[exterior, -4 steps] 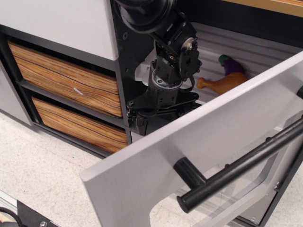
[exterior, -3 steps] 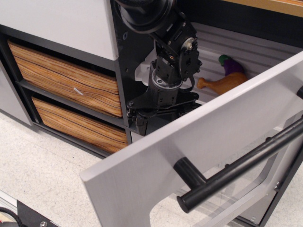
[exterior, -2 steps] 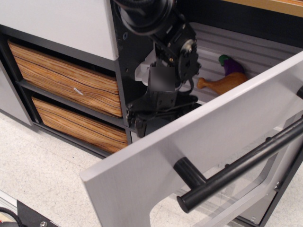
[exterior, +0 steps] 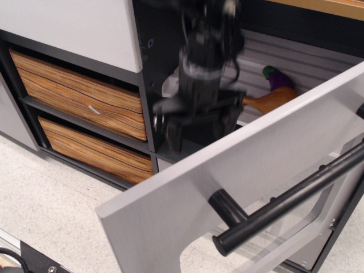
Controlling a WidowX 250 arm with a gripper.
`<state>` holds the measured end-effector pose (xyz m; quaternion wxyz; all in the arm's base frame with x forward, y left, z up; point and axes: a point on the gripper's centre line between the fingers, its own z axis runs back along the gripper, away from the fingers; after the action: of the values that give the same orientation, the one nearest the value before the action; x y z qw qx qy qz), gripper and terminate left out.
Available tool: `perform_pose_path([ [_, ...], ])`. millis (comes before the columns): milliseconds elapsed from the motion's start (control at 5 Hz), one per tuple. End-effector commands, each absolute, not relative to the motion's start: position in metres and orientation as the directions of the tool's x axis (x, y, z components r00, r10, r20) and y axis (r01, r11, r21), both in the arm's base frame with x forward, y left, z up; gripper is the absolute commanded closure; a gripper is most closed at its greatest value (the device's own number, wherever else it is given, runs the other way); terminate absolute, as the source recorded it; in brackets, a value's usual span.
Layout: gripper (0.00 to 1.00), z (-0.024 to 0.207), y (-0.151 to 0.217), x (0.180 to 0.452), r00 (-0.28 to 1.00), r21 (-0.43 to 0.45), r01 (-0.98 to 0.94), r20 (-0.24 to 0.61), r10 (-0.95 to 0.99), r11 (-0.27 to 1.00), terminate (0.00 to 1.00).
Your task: Close oven
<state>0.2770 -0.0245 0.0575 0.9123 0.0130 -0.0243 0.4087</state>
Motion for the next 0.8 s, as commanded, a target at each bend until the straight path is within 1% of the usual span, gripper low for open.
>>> perform_pose_path([
  [0, 0.0, 0.122, -0.058, 0.264, 0.708, -0.11, -0.702, -0.002, 0.706, 0.704, 0.0],
  [200, 0.0, 0.148, -0.075, 0.253, 0.732, -0.173, -0.677, -0.06, 0.678, 0.715, 0.0],
  [600, 0.0, 0.188, -0.095, 0.241, 0.751, -0.254, -0.652, -0.087, 0.654, 0.715, 0.0],
])
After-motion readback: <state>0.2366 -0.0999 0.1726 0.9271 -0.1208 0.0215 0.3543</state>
